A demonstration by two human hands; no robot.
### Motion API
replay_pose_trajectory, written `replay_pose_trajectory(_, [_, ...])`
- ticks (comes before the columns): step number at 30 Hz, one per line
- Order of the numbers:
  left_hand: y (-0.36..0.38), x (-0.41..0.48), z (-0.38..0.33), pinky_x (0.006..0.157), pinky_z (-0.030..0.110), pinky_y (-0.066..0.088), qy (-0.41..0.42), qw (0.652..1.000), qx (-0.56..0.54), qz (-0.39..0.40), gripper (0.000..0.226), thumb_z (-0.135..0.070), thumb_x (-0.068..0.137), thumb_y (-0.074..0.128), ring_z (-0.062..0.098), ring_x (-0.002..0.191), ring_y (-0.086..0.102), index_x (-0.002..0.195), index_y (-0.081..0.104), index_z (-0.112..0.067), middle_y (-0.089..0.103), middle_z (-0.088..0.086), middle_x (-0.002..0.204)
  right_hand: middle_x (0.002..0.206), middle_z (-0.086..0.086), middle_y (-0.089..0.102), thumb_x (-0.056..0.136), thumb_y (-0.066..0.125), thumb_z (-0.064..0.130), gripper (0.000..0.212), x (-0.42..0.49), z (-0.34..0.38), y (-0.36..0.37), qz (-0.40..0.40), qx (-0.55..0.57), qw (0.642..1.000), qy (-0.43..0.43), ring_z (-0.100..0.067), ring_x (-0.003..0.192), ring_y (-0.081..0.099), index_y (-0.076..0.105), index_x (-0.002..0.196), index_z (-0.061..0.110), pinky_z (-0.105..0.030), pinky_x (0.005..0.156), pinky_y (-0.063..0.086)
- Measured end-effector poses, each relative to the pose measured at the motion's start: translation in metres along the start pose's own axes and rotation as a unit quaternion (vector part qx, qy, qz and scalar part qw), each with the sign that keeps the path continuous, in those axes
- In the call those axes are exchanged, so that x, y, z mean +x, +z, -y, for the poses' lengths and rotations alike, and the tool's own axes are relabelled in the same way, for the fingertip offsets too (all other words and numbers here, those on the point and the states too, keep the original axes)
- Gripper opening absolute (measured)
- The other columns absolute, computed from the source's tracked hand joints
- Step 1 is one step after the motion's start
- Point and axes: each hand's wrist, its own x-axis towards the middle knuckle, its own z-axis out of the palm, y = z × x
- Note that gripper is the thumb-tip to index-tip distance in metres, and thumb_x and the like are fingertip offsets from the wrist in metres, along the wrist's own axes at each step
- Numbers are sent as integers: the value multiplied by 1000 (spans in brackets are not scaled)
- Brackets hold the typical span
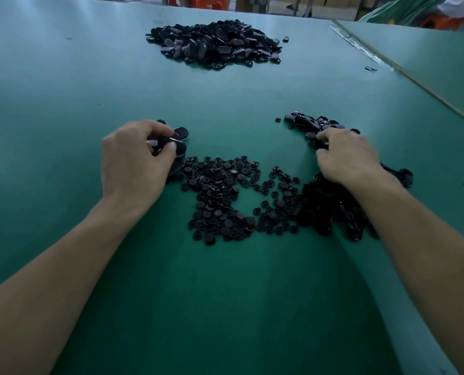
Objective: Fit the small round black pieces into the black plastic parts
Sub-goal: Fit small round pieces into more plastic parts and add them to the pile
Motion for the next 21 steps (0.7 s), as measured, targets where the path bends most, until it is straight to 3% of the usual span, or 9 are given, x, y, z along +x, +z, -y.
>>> replay_pose_trajectory(1, [0, 0, 1, 86, 32, 53, -3, 1000, 18, -3, 18, -24, 85, 73, 19, 90, 67, 102, 75, -28, 72, 2, 100, 137, -14, 56, 96, 49, 13, 45, 3, -4, 0, 0, -1, 1000, 3, -36, 129, 46, 53, 138, 28, -42, 105, 41])
replay_pose_trajectory(3, [0, 1, 1, 92, 41, 50, -10, 999, 53, -8, 18, -27, 85, 73, 30, 104, 62, 104, 75, -27, 68, 6, 108, 129, -16, 61, 96, 51, 10, 40, 5, -8, 0, -22, 9, 1000, -3, -37, 123, 50, 59, 131, 26, -40, 100, 43])
replay_pose_trajectory(9, [1, 3, 1, 97, 40, 46, -22, 998, 62, -14, 24, -30, 86, 72, 28, 108, 57, 110, 71, -25, 51, -2, 108, 121, -19, 64, 92, 54, 4, 35, 0, -12, 1, -65, 64, 996, -15, -39, 109, 60, 68, 119, 22, -42, 100, 49])
replay_pose_trajectory(13, [1, -2, -5, 89, 37, 49, 28, 999, 36, -12, 15, -32, 88, 69, 24, 99, 60, 100, 71, -25, 57, -5, 101, 117, -18, 63, 87, 53, -5, 48, -2, -11, 1, -83, 103, 991, -9, -36, 101, 60, 64, 126, 20, -38, 97, 50])
replay_pose_trajectory(16, [4, -10, -18, 74, 36, 53, 62, 998, -1, -4, 3, -29, 88, 69, 13, 80, 58, 91, 68, -29, 61, -12, 84, 115, -16, 63, 87, 53, -4, 48, -7, -11, 1, -83, 144, 986, -2, -29, 96, 59, 63, 127, 19, -34, 95, 49])
replay_pose_trajectory(19, [7, -22, -36, 60, 21, 50, 81, 995, -58, 12, 3, -31, 88, 70, 2, 59, 55, 87, 67, -30, 61, -17, 69, 112, -15, 67, 88, 55, 1, 36, -15, -7, 1, -129, 169, 977, -19, -26, 100, 63, 68, 119, 13, -35, 97, 51])
replay_pose_trajectory(21, [9, -31, -48, 54, 8, 41, 79, 990, -113, 37, 6, -33, 87, 71, 0, 52, 55, 83, 68, -29, 61, -15, 60, 97, -6, 70, 87, 60, 3, 28, -25, 2, -1, -165, 195, 966, -48, -19, 92, 67, 72, 110, 13, -26, 92, 53])
